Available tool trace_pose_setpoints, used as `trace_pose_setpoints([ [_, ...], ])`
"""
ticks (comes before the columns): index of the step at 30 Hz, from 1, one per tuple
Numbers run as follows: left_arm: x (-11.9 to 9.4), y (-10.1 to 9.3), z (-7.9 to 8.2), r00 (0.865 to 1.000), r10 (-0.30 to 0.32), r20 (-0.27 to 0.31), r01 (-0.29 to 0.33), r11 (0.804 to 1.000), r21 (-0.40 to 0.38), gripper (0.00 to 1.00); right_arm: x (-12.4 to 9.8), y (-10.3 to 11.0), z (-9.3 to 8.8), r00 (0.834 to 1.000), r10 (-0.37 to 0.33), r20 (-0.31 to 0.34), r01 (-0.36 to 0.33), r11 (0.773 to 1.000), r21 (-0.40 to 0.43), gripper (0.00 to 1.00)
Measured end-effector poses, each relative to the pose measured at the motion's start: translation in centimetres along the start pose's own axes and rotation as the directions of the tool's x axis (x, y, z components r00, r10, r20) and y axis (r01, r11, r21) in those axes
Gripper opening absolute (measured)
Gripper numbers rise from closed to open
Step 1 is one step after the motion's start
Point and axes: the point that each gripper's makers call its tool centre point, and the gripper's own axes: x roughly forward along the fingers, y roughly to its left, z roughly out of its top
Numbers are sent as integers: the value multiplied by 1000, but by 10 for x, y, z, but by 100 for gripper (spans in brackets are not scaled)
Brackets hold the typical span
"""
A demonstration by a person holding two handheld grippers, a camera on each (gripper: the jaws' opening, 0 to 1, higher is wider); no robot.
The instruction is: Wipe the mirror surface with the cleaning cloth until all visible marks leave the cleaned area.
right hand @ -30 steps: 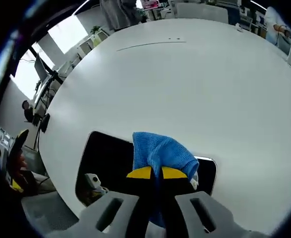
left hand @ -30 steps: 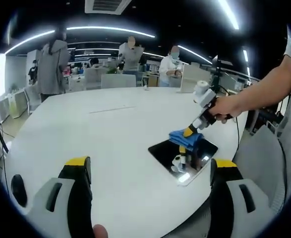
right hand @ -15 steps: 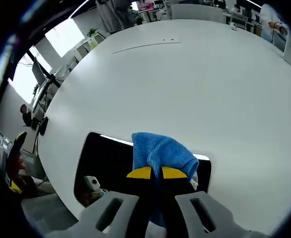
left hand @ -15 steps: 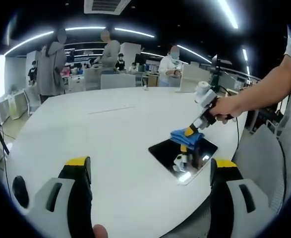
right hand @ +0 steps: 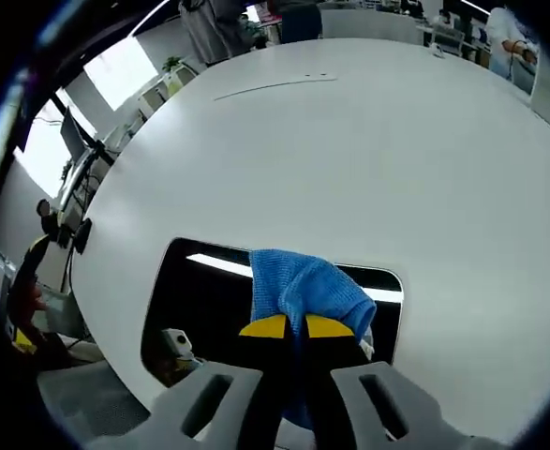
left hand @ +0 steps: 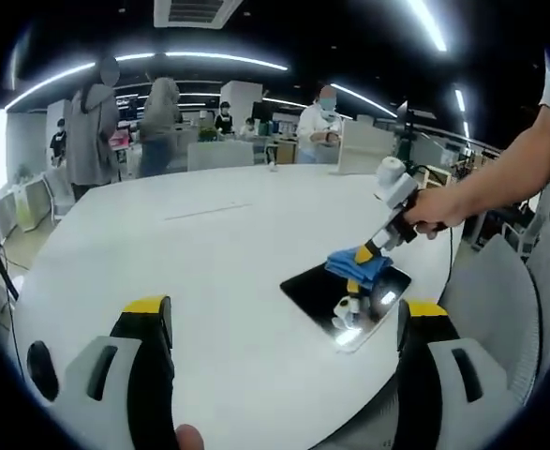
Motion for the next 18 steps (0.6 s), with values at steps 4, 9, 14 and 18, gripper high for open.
trace_pose_setpoints([
  [4, 4, 3, -1, 1000, -5, 1, 5, 1000, 2, 99, -3, 2, -8, 1000, 4, 3, -4, 1000, 6, 0],
  [9, 5, 1, 3, 1000, -5, 4, 5, 1000, 4, 99, -9, 7, -20, 1000, 9, 1, -9, 1000, 0, 0],
  [14, 7, 3, 4, 1000, -5, 13, 5, 1000, 1, 99, -15, 10, -34, 1000, 23, -4, -23, 1000, 16, 0],
  [18, 7, 3, 4, 1000, -5, 15, 5, 1000, -1, 99, -18, 13, -41, 1000, 30, -5, -30, 999, 17, 0],
])
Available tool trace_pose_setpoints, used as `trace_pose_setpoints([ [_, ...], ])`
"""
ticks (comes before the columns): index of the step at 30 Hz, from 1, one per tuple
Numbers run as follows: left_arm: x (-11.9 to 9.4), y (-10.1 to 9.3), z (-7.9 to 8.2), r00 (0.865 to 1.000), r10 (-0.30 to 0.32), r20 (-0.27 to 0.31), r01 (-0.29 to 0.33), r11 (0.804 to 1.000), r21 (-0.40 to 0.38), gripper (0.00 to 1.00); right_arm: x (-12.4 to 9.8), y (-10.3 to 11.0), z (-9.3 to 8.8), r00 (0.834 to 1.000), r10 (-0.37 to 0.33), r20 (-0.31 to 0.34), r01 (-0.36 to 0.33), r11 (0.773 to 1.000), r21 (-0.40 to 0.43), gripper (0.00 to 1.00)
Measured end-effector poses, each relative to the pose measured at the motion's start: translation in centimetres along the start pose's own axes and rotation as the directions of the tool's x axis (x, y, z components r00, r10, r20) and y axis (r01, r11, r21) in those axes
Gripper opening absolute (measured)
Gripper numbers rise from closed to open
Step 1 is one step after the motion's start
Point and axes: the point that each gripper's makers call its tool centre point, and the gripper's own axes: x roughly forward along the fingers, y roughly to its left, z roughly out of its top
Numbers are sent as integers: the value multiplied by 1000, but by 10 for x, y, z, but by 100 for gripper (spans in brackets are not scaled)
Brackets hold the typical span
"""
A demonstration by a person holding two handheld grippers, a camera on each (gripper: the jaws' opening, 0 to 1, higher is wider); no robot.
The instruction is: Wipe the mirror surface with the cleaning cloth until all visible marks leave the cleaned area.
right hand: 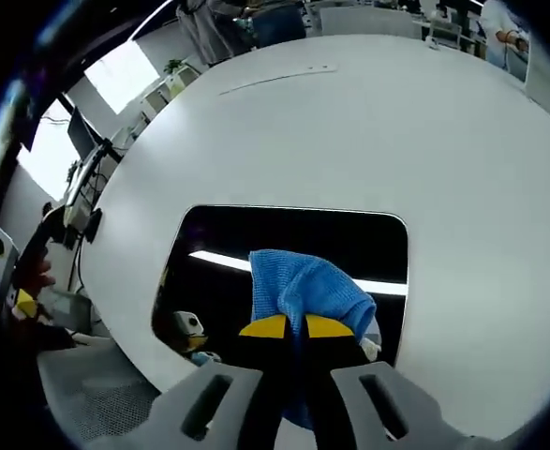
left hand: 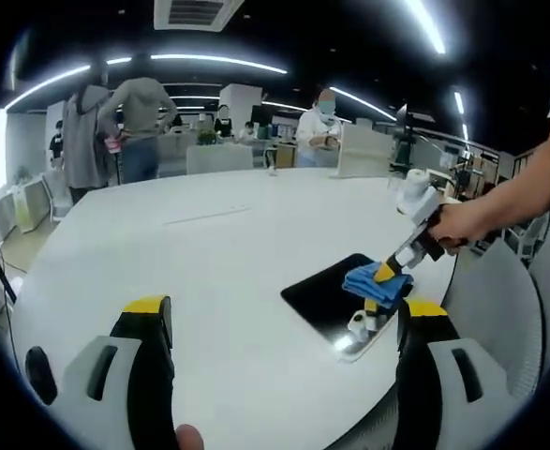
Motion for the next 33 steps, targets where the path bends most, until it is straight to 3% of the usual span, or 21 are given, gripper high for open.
trace_pose_setpoints([
  [33, 3, -1, 0, 1000, -4, 6, 4, 1000, 4, 99, -17, 12, -38, 999, 46, -12, -46, 999, 28, 0],
])
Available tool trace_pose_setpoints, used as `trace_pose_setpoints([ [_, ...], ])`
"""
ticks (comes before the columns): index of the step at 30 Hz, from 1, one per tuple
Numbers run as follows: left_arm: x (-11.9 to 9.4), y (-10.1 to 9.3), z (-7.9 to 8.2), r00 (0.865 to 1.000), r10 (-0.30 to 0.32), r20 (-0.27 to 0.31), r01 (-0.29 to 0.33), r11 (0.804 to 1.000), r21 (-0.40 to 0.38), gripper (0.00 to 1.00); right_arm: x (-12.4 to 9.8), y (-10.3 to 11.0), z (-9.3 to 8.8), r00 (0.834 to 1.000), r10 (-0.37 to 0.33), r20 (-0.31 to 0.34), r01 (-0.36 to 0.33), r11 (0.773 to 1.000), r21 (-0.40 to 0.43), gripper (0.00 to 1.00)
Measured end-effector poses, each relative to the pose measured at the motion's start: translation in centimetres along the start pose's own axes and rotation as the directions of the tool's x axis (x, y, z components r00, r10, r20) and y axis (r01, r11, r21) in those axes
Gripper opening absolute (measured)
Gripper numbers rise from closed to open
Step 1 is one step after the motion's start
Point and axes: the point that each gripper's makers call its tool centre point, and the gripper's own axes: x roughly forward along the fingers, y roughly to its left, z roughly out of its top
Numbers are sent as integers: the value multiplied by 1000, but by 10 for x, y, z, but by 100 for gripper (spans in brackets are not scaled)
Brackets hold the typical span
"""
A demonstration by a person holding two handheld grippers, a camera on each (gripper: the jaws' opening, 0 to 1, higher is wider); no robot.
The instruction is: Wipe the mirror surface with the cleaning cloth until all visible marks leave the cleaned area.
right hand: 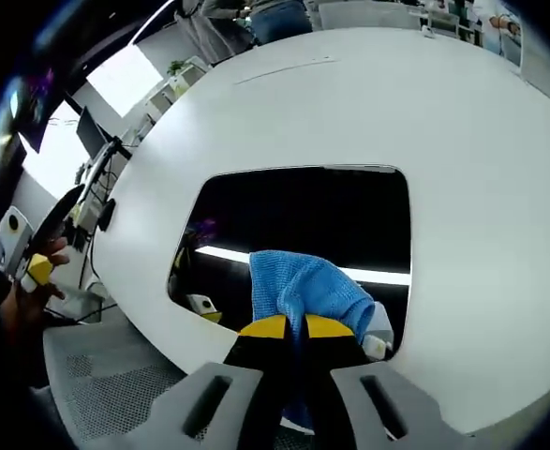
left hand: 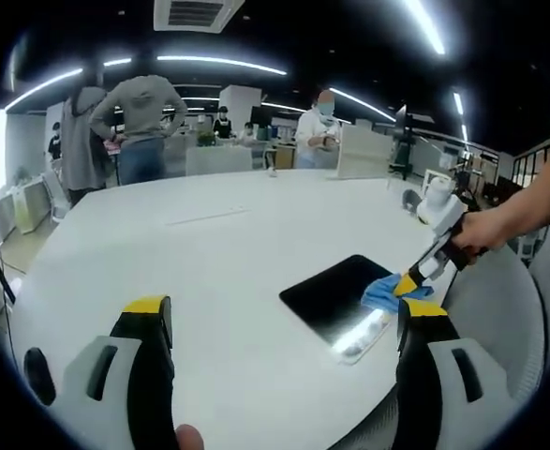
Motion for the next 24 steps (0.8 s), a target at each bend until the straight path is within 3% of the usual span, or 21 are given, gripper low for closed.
trace_pose_setpoints([
  [24, -2, 1, -5, 1000, 8, 9, -8, 1000, -11, 99, -5, 2, -12, 1000, 26, -14, -26, 999, 25, 0],
])
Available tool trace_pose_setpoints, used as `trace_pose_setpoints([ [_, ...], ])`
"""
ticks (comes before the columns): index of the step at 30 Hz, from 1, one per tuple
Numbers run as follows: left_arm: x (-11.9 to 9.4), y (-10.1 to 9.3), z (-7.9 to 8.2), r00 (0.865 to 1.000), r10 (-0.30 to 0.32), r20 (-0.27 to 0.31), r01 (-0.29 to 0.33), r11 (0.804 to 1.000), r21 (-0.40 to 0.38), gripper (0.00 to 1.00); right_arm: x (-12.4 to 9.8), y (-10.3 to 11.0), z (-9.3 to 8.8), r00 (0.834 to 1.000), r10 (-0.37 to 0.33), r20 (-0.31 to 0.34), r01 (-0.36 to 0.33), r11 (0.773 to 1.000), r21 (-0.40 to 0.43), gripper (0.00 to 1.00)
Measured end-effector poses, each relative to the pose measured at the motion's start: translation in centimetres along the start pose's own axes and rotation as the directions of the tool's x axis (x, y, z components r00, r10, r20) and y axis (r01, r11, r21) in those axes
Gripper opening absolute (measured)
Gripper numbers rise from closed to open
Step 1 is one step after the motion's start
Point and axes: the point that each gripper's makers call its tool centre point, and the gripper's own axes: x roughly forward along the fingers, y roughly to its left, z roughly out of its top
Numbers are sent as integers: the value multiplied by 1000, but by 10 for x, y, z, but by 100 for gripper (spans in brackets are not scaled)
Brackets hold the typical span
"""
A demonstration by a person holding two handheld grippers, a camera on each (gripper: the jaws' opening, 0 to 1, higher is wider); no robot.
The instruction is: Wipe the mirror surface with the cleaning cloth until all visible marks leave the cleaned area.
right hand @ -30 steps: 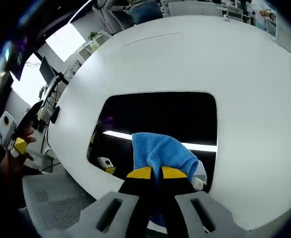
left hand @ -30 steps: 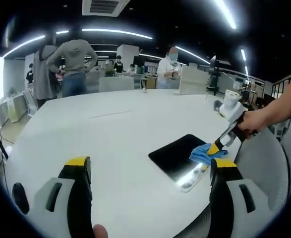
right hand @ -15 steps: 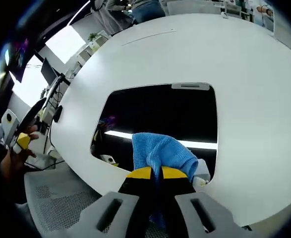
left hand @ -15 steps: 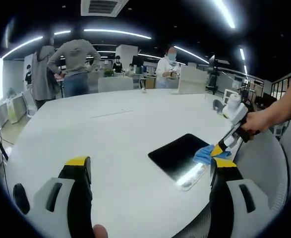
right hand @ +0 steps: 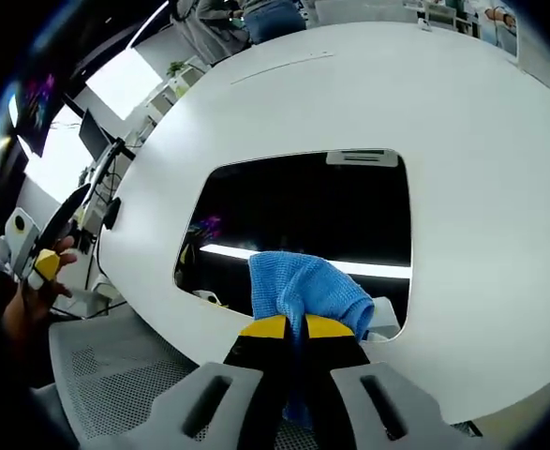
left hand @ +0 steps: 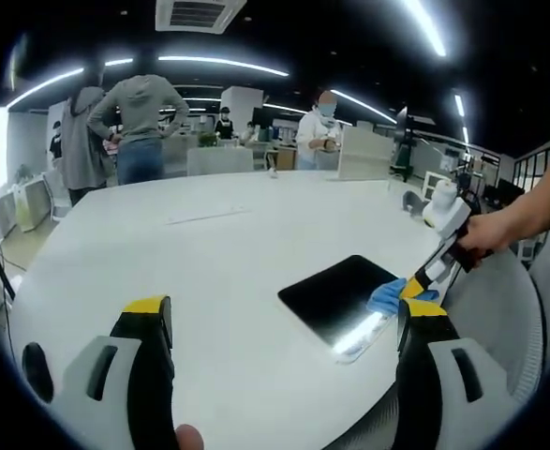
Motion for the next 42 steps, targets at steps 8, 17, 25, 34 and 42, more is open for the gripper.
trace_pose_setpoints([
  [8, -4, -3, -2, 1000, 3, -5, -3, 1000, 1, 99, -4, -6, -1, 1000, -2, 3, 2, 1000, 11, 0],
  [17, -8, -3, -1, 999, 31, 9, -31, 999, -15, 99, -8, -16, -1, 1000, -6, 5, 6, 1000, 17, 0],
  [25, -11, -4, -2, 999, 41, 5, -40, 999, -20, 99, -13, -31, 0, 1000, -19, 8, 18, 999, 33, 0],
  [34, -10, -8, 0, 999, 39, 4, -39, 999, -21, 99, -18, -41, 0, 999, -34, 6, 34, 998, 52, 0],
  [42, -8, -9, 3, 999, 35, 8, -34, 999, -22, 99, -18, -42, -1, 1000, -31, 2, 30, 998, 50, 0],
])
